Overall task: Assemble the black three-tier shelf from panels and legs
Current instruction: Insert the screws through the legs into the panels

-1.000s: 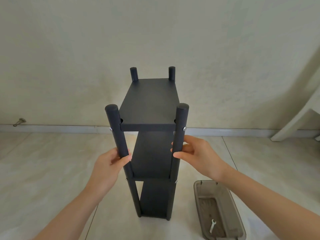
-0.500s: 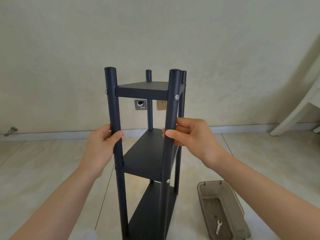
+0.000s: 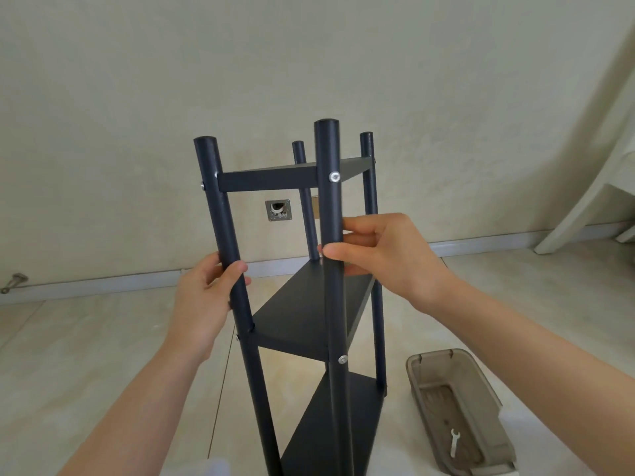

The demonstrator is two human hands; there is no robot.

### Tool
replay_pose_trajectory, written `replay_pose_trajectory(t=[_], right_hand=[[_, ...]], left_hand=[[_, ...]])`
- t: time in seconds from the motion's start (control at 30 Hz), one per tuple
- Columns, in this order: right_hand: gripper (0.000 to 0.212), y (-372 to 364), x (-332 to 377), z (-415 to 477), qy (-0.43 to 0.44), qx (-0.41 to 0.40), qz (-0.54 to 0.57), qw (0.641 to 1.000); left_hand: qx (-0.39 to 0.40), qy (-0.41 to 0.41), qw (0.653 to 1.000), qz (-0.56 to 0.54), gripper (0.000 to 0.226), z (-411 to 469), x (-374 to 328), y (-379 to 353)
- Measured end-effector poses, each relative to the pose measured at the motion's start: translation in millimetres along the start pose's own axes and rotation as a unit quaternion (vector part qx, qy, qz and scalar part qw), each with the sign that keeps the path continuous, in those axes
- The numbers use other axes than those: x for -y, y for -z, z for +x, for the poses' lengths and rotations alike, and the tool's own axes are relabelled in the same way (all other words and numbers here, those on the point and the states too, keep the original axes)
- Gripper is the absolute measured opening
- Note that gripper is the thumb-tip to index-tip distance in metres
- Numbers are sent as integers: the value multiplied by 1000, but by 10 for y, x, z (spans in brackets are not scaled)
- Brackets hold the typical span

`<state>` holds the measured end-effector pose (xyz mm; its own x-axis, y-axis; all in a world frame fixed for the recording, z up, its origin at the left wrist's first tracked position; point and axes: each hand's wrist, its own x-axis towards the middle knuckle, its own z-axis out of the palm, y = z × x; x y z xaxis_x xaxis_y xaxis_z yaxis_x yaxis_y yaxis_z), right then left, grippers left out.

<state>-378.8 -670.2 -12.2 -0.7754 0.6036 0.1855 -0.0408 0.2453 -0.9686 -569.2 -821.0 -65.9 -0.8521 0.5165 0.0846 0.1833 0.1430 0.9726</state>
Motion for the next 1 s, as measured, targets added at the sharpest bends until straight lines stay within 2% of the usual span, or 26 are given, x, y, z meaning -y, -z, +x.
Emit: replay_pose_trajectory(t=[0.13, 0.2, 0.27, 0.33, 0.43, 0.5, 0.6, 0.7, 0.83, 1.0], right_hand=[[39, -144, 81, 88, -2, 52, -34, 998], [42, -209, 80, 105, 2, 57, -45, 997], [44, -238, 71, 132, 13, 54, -67, 996], [47, -221, 59, 190, 23, 47, -101, 993], [35, -165, 83, 267, 36, 35, -116, 992], [28, -135, 83, 309, 39, 21, -110, 993], [29, -116, 55, 352, 34, 3, -88, 996], [30, -106, 36, 356, 37, 7, -88, 995], [21, -24, 21, 335, 19, 22, -75, 997], [22, 302, -139, 319, -71, 26, -59, 995]], left_hand=[[-102, -53, 991, 70, 66, -39, -9, 33], [-145, -117, 979, 86, 72, -123, -79, 39], [-152, -174, 968, 96, 64, -213, -134, 6], [-104, -165, 978, 74, 50, -310, -159, -74], [29, -66, 997, 2, 31, -433, -165, -230], [109, -31, 993, -16, 30, -470, -134, -310], [178, -42, 983, -6, 30, -504, -82, -427], [190, -64, 980, 7, 36, -534, -68, -556], [195, -83, 977, -3, 36, -553, -78, -709], [177, -85, 980, -14, 39, -518, -78, -804]])
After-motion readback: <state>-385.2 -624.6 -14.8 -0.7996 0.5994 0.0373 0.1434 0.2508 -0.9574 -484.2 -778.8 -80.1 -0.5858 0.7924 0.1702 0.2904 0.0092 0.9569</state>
